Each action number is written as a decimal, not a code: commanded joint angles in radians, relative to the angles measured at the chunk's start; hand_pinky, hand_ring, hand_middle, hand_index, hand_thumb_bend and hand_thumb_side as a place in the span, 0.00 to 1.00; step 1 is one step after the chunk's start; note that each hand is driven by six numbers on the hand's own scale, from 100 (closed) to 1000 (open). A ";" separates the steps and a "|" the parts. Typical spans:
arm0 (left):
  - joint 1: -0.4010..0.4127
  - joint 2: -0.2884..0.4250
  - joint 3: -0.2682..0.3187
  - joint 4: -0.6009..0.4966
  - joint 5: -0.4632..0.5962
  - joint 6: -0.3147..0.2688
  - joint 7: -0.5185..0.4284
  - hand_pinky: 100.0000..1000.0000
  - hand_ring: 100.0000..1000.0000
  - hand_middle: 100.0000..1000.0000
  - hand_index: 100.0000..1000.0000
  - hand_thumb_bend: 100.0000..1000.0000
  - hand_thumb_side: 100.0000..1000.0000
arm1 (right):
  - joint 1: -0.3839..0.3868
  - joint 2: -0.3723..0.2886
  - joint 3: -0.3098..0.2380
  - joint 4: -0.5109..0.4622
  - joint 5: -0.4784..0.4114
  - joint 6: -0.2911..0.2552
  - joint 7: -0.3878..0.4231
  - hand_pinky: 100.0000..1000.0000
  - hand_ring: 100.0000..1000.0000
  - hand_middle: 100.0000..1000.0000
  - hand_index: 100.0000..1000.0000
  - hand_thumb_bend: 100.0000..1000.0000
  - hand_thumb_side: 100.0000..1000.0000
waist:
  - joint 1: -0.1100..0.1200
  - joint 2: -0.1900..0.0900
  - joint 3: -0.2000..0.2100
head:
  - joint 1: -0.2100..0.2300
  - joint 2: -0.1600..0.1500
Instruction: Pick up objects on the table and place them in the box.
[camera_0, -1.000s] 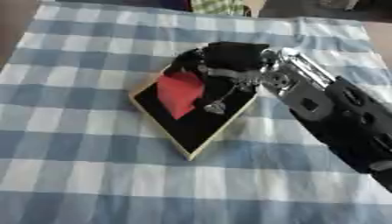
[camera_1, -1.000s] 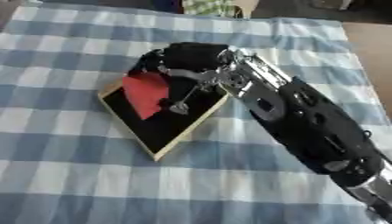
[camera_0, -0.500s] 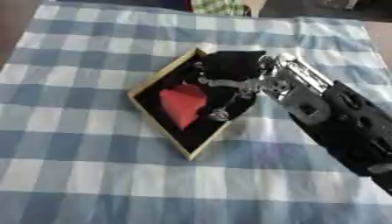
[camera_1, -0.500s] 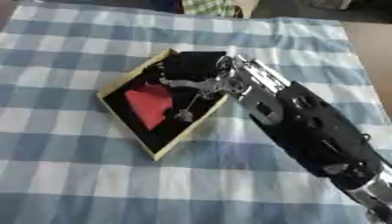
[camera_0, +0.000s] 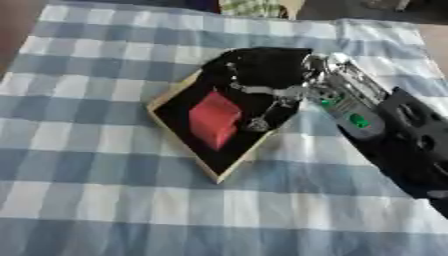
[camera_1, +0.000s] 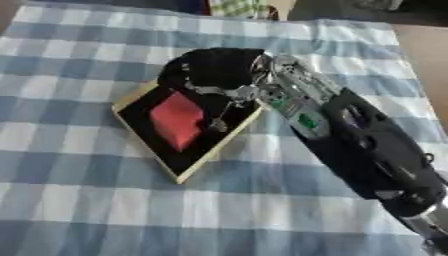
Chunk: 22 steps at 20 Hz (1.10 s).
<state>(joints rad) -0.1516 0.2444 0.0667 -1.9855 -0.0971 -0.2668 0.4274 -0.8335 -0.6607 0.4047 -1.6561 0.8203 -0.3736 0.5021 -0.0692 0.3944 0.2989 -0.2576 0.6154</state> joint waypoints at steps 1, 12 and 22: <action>-0.004 0.009 0.003 -0.014 0.004 0.000 -0.004 0.64 0.64 0.55 0.58 0.00 0.72 | -0.007 -0.030 -0.025 -0.037 0.011 0.015 -0.027 0.95 0.96 0.88 0.91 0.28 0.00 | 0.008 -0.020 -0.003 | 0.002 -0.003; -0.001 0.011 0.007 -0.014 0.006 -0.002 -0.001 0.64 0.64 0.55 0.58 0.00 0.71 | 0.019 -0.059 -0.160 -0.167 -0.108 0.142 -0.161 0.82 0.81 0.79 0.87 0.00 0.00 | 0.016 -0.029 -0.012 | 0.009 -0.002; 0.000 0.009 0.015 -0.014 0.004 -0.007 0.009 0.64 0.64 0.55 0.58 0.00 0.71 | 0.199 -0.094 -0.435 -0.316 -0.309 0.327 -0.386 0.67 0.68 0.67 0.82 0.00 0.00 | 0.032 -0.030 -0.034 | 0.036 0.001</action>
<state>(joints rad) -0.1500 0.2442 0.0719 -1.9855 -0.0958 -0.2716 0.4323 -0.6273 -0.7262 0.0165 -1.9382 0.5456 -0.0648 0.1527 -0.0410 0.3876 0.2643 -0.2278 0.6149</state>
